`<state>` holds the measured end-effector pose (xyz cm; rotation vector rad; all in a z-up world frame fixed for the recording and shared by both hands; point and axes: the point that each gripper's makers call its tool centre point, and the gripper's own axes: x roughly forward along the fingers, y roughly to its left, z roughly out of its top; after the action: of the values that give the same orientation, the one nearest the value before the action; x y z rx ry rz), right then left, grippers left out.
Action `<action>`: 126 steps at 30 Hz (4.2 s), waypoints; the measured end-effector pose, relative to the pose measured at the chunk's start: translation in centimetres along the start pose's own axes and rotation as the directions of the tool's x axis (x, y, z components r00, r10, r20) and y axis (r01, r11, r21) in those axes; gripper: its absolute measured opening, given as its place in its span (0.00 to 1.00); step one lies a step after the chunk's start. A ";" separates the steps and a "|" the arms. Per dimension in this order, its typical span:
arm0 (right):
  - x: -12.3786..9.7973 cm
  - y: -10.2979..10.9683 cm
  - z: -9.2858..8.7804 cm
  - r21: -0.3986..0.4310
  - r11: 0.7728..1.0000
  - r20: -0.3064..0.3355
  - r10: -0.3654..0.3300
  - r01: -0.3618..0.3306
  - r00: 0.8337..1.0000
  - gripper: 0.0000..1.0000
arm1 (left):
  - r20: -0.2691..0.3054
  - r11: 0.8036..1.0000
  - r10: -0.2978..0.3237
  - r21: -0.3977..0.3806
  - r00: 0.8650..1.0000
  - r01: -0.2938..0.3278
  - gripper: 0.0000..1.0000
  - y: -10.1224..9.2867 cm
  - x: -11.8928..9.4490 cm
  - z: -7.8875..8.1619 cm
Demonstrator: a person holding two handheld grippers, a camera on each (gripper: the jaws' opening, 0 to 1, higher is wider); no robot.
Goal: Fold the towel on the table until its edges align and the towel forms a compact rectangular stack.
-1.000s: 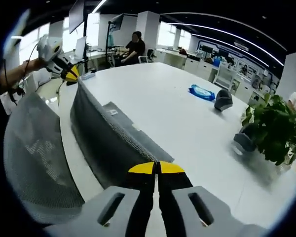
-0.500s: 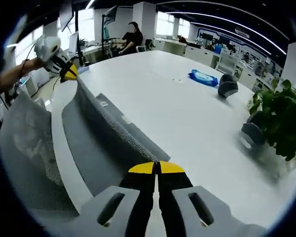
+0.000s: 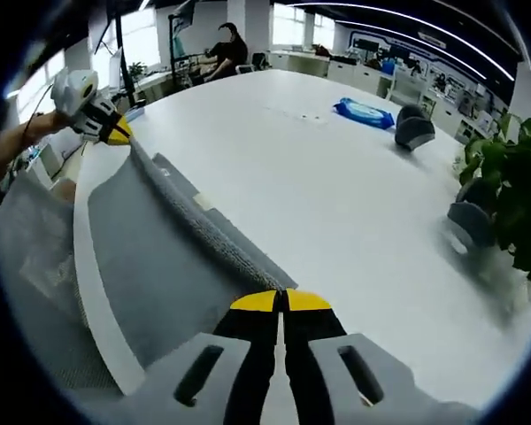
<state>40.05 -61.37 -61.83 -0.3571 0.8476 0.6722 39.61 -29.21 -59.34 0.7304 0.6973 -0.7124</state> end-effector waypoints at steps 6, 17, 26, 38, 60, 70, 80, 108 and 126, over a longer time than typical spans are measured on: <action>0.9 -0.4 -0.5 -0.012 1.000 -0.019 -0.012 0.012 1.000 0.00 | -0.017 1.000 0.009 0.005 1.000 -0.009 0.02 0.3 2.0 -0.6; 2.4 -0.6 -0.8 -0.122 0.992 -0.063 -0.039 0.031 0.997 0.00 | -0.059 1.000 -0.003 0.031 0.998 0.005 0.02 -0.1 4.6 -1.7; 2.8 -0.7 -1.1 -0.128 0.991 -0.077 -0.034 0.024 0.996 0.00 | -0.073 0.999 -0.027 0.034 0.997 0.029 0.02 -0.2 5.2 -2.1; 3.0 -0.7 -1.2 -0.129 0.991 -0.084 -0.026 0.015 0.996 0.00 | -0.078 0.999 -0.035 0.020 0.996 0.036 0.03 -0.2 5.4 -2.2; -0.5 2.2 2.6 -0.219 0.975 0.093 0.061 -0.039 0.994 0.03 | 0.199 0.989 -0.119 -0.064 0.973 0.134 0.19 -10.8 0.3 6.9; 2.8 6.6 1.9 -0.357 0.911 -0.053 0.200 -0.206 0.978 0.00 | 0.141 0.947 -0.262 0.230 0.955 0.226 0.01 -18.7 2.0 10.6; 4.1 13.6 0.3 -0.625 0.665 -0.223 0.349 -0.408 0.910 0.00 | 0.111 0.937 -0.279 0.249 0.954 0.245 0.01 -21.7 3.9 11.3; 3.5 14.5 -1.7 -0.513 0.773 -0.255 0.278 -0.373 0.926 0.00 | -0.051 0.841 -0.174 0.511 0.983 0.175 0.01 -22.1 2.8 6.3; 1.5 18.3 -3.7 -0.430 0.844 -0.114 0.303 -0.321 0.946 0.00 | -0.022 0.914 -0.101 0.394 0.995 0.102 0.01 -19.6 2.1 3.9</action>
<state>26.41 -49.24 -65.86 -0.6547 0.7941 1.1761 26.94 -43.54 -65.45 1.0700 0.6008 -0.9637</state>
